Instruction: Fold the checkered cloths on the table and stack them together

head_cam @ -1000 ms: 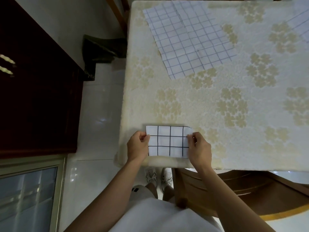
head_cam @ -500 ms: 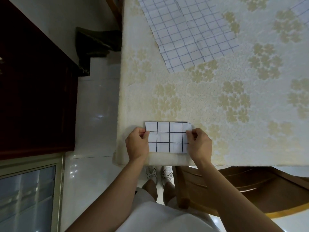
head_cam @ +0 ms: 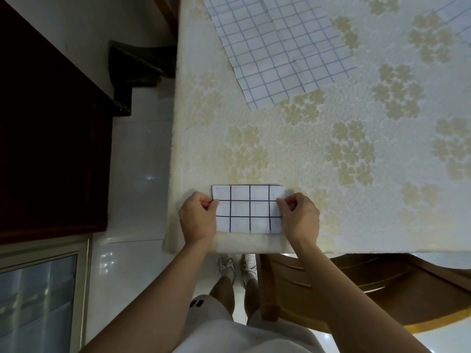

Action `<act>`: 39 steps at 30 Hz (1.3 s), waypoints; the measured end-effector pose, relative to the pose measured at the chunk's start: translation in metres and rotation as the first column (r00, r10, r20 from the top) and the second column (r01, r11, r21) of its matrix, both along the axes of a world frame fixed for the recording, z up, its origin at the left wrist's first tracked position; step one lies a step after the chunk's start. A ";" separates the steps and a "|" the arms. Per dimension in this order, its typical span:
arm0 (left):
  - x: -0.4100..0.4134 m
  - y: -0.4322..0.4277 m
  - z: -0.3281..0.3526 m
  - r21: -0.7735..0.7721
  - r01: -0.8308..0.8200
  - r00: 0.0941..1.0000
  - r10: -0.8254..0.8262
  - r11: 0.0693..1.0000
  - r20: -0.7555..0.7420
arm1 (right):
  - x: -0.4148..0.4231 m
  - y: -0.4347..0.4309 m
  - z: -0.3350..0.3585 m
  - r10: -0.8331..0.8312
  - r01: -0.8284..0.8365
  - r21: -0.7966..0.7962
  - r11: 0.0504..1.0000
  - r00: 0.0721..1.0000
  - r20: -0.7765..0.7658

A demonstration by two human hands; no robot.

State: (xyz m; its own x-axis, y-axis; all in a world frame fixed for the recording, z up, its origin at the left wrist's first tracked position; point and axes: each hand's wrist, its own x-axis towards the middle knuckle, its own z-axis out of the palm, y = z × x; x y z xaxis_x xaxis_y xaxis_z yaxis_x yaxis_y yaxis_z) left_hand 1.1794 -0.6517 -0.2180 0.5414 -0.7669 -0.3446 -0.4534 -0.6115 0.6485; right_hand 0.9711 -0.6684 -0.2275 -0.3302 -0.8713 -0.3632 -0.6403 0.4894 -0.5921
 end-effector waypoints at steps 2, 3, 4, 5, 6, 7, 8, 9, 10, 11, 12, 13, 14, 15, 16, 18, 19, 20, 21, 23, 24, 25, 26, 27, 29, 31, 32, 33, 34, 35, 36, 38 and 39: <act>0.000 0.000 0.000 0.005 0.014 1.000 -0.014 1.000 0.011 | 0.000 0.000 0.002 -0.003 0.003 0.001 1.000 1.000 0.003; 0.000 0.000 0.000 0.008 0.028 1.000 -0.028 1.000 0.012 | -0.001 -0.001 0.004 0.007 -0.007 0.000 1.000 1.000 -0.003; 0.001 0.001 0.000 0.008 0.043 0.999 -0.043 0.999 0.006 | -0.002 -0.002 0.007 0.025 -0.025 -0.004 1.000 1.000 -0.013; 0.003 0.001 0.002 0.000 0.061 0.998 -0.061 0.998 -0.006 | -0.003 -0.003 0.010 0.047 -0.048 -0.010 0.999 0.999 -0.025; 0.004 0.001 0.005 -0.016 0.084 0.996 -0.084 0.996 -0.011 | -0.005 -0.004 0.014 0.075 -0.076 -0.021 0.997 0.996 -0.043; 0.006 0.002 0.008 -0.035 0.111 0.994 -0.112 0.993 -0.001 | -0.007 -0.006 0.019 0.107 -0.110 -0.040 0.993 0.992 -0.066; 0.009 0.002 0.013 -0.053 0.147 0.989 -0.145 0.988 0.026 | -0.009 -0.008 0.024 0.140 -0.147 -0.064 0.987 0.986 -0.094; 0.011 0.002 0.018 -0.075 0.188 0.981 -0.184 0.979 0.066 | -0.011 -0.009 0.029 0.173 -0.185 -0.091 0.979 0.977 -0.125; 0.013 0.002 0.024 -0.096 0.233 0.969 -0.222 0.968 0.108 | -0.012 -0.011 0.036 0.206 -0.225 -0.114 0.968 0.965 -0.160; 0.015 0.002 0.032 -0.115 0.279 0.954 -0.262 0.953 0.148 | -0.013 -0.013 0.043 0.240 -0.269 -0.135 0.953 0.950 -0.202; 0.016 0.001 0.041 -0.128 0.325 0.936 -0.300 0.937 0.185 | -0.013 -0.014 0.050 0.270 -0.313 -0.154 0.937 0.930 -0.247; 0.017 -0.001 0.049 -0.138 0.370 0.915 -0.335 0.919 0.223 | -0.012 -0.016 0.058 0.294 -0.352 -0.171 0.920 0.910 -0.292; 0.018 -0.003 0.058 -0.147 0.411 0.894 -0.366 0.900 0.259 | -0.011 -0.018 0.065 0.307 -0.382 -0.189 0.905 0.892 -0.333; 0.018 -0.006 0.067 -0.159 0.448 0.873 -0.391 0.880 0.293 | -0.009 -0.019 0.071 0.313 -0.406 -0.209 0.890 0.875 -0.368; 0.019 -0.008 0.076 -0.177 0.482 0.852 -0.412 0.858 0.323 | -0.007 -0.020 0.078 0.317 -0.428 -0.231 0.874 0.861 -0.399; 0.021 -0.014 0.094 -0.216 0.540 0.815 -0.441 0.813 0.376 | 0.000 -0.023 0.091 0.327 -0.469 -0.267 0.842 0.837 -0.438; 0.022 -0.017 0.103 -0.231 0.559 0.801 -0.447 0.797 0.398 | 0.004 -0.025 0.099 0.333 -0.489 -0.286 0.824 0.827 -0.454; 0.023 -0.020 0.111 -0.242 0.573 0.790 -0.448 0.783 0.420 | 0.008 -0.027 0.107 0.338 -0.509 -0.307 0.804 0.816 -0.468; 0.025 -0.023 0.119 -0.251 0.588 0.775 -0.445 0.769 0.450 | 0.013 -0.028 0.115 0.341 -0.527 -0.328 0.784 0.808 -0.481; 0.026 -0.028 0.134 -0.262 0.621 0.732 -0.427 0.739 0.531 | 0.023 -0.030 0.132 0.343 -0.552 -0.365 0.750 0.796 -0.498; 0.027 -0.030 0.140 -0.260 0.634 0.712 -0.420 0.728 0.562 | 0.027 -0.030 0.139 0.342 -0.558 -0.375 0.740 0.792 -0.505; 0.027 -0.031 0.146 -0.256 0.645 0.696 -0.415 0.720 0.585 | 0.031 -0.030 0.146 0.340 -0.563 -0.382 0.733 0.790 -0.511; 0.028 -0.031 0.150 -0.250 0.654 0.682 -0.415 0.714 0.602 | 0.034 -0.029 0.150 0.339 -0.568 -0.387 0.727 0.786 -0.516; 0.028 -0.031 0.152 -0.239 0.661 0.670 -0.416 0.711 0.615 | 0.036 -0.027 0.153 0.342 -0.578 -0.389 0.717 0.779 -0.526; 0.027 -0.029 0.154 -0.210 0.676 0.645 -0.430 0.707 0.632 | 0.039 -0.021 0.156 0.354 -0.609 -0.385 0.694 0.753 -0.555; 0.027 -0.026 0.153 -0.183 0.690 0.622 -0.445 0.700 0.645 | 0.039 -0.015 0.156 0.369 -0.628 -0.368 0.685 0.736 -0.568; 0.027 -0.024 0.152 -0.174 0.694 0.615 -0.449 0.699 0.648 | 0.039 -0.013 0.155 0.375 -0.631 -0.359 0.688 0.732 -0.568; 0.028 -0.023 0.152 -0.170 0.693 0.614 -0.450 0.701 0.648 | 0.039 -0.011 0.155 0.379 -0.631 -0.351 0.692 0.731 -0.567; 0.028 -0.022 0.151 -0.171 0.688 0.620 -0.448 0.706 0.644 | 0.039 -0.010 0.154 0.382 -0.631 -0.343 0.696 0.730 -0.567; 0.028 -0.021 0.151 -0.173 0.681 0.627 -0.444 0.712 0.640 | 0.040 -0.008 0.153 0.383 -0.629 -0.339 0.699 0.730 -0.566; 0.028 -0.020 0.150 -0.171 0.676 0.629 -0.441 0.717 0.640 | 0.040 -0.007 0.152 0.384 -0.627 -0.337 0.702 0.732 -0.563; 0.029 -0.018 0.150 -0.154 0.674 0.620 -0.441 0.723 0.649 | 0.040 -0.006 0.152 0.388 -0.624 -0.333 0.707 0.735 -0.555; 0.029 -0.017 0.150 -0.141 0.673 0.615 -0.443 0.726 0.653 | 0.040 -0.006 0.152 0.391 -0.625 -0.330 0.708 0.735 -0.554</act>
